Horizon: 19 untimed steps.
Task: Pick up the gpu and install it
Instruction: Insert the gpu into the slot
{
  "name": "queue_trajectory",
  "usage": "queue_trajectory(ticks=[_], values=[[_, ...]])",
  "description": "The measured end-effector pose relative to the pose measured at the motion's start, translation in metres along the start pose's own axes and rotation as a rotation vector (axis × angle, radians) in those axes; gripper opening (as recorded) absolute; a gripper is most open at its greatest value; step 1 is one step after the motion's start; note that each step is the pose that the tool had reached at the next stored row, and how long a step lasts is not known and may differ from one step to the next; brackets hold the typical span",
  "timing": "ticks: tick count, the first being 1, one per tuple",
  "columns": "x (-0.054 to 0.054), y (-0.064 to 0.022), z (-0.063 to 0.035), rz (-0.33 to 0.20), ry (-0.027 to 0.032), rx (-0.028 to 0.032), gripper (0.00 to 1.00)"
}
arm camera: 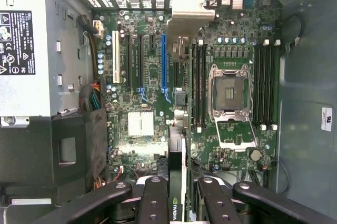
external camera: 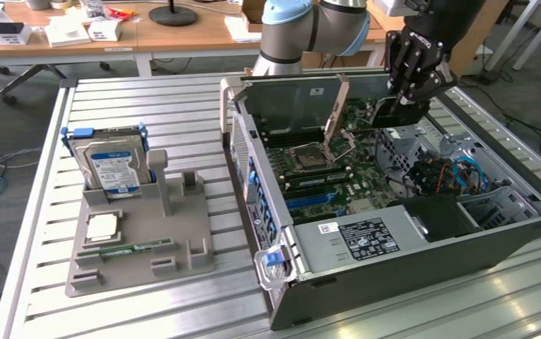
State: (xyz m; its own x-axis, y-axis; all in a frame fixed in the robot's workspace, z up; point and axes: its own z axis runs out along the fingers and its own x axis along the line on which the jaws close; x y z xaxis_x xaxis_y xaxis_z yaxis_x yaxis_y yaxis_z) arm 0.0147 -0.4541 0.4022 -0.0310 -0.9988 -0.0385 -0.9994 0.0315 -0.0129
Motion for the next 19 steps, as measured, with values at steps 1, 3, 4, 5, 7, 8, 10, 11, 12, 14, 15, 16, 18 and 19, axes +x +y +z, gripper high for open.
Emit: queue_trajectory(ticks=[1, 3, 4, 5, 7, 8, 10, 11, 12, 14, 15, 16, 18, 19], values=[[0.0, 0.0004, 0.0, 0.0, 0.0, -0.0001, 0.26], [0.0, 0.0005, 0.0, 0.0, 0.0001, -0.0001, 0.26], [0.0, 0.0005, 0.0, 0.0, 0.0001, 0.0, 0.26], [0.0, 0.0005, 0.0, 0.0, 0.0, -0.0001, 0.26], [0.0, 0.0005, 0.0, 0.0, 0.0, 0.0, 0.26], [0.0, 0.0005, 0.0, 0.0, 0.0001, -0.0001, 0.26], [0.0, 0.0005, 0.0, 0.0, 0.0001, -0.0001, 0.26], [0.0, 0.0005, 0.0, 0.0, 0.0, -0.0001, 0.26], [0.0, 0.0008, 0.0, 0.0, 0.0001, -0.0001, 0.26], [0.0001, 0.0018, 0.0, 0.0, 0.0001, 0.0, 0.26], [0.0001, 0.0027, -0.0001, 0.0, 0.0001, 0.0001, 0.26], [0.0001, 0.0037, -0.0001, 0.0, 0.0001, 0.0004, 0.26], [0.0002, 0.0062, -0.0001, 0.0, 0.0001, 0.0008, 0.26], [0.0002, 0.0079, -0.0001, 0.0, 0.0, 0.0012, 0.26]])
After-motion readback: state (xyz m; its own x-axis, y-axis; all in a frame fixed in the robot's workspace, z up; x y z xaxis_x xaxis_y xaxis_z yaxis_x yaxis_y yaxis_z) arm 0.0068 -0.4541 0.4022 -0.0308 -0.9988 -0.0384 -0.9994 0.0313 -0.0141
